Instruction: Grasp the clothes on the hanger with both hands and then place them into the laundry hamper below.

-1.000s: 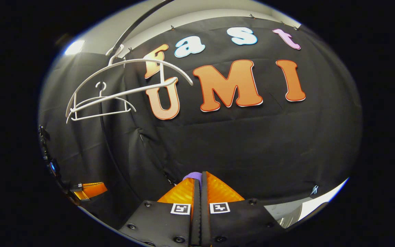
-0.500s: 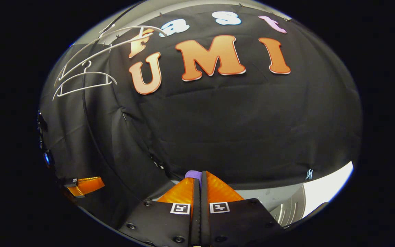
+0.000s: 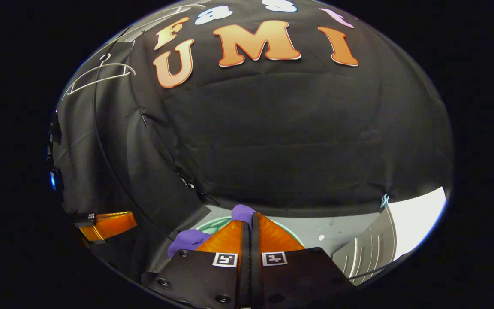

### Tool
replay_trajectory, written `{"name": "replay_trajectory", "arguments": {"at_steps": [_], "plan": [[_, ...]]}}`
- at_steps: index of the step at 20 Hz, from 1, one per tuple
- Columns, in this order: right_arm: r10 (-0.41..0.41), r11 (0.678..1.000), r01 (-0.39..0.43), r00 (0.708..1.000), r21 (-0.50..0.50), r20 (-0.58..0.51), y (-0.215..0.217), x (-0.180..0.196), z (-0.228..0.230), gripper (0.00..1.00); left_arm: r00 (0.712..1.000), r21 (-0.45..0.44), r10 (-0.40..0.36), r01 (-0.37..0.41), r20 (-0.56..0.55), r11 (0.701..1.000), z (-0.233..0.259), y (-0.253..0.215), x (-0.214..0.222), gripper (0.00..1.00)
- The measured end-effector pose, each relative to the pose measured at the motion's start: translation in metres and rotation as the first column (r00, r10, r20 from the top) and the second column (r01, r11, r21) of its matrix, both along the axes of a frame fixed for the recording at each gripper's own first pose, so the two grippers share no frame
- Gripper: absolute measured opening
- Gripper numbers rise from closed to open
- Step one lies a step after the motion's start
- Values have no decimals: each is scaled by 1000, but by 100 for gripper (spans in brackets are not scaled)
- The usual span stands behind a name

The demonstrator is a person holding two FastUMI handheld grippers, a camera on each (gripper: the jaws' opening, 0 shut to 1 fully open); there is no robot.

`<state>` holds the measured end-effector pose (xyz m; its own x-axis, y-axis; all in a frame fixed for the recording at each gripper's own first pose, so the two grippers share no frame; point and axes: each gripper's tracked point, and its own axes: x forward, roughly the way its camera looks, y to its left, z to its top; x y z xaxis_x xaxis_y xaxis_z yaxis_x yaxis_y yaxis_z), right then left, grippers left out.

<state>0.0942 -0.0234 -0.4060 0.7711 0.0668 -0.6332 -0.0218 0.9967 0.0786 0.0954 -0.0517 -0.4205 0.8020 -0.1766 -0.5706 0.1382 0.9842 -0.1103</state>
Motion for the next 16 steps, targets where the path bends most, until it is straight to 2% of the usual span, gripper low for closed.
{"name": "replay_trajectory", "arguments": {"at_steps": [11, 16], "plan": [[-64, 998, 61, 984, -21, -165, -20, -31, -92, 8, 991, 68, -46, 54, -127, 996, -83, -34, -15, 0], [-78, 997, 77, 967, -17, -244, -21, -49, -132, 8, 986, 21, -12, 15, -166, 1000, -94, -46, -16, 0]]}}
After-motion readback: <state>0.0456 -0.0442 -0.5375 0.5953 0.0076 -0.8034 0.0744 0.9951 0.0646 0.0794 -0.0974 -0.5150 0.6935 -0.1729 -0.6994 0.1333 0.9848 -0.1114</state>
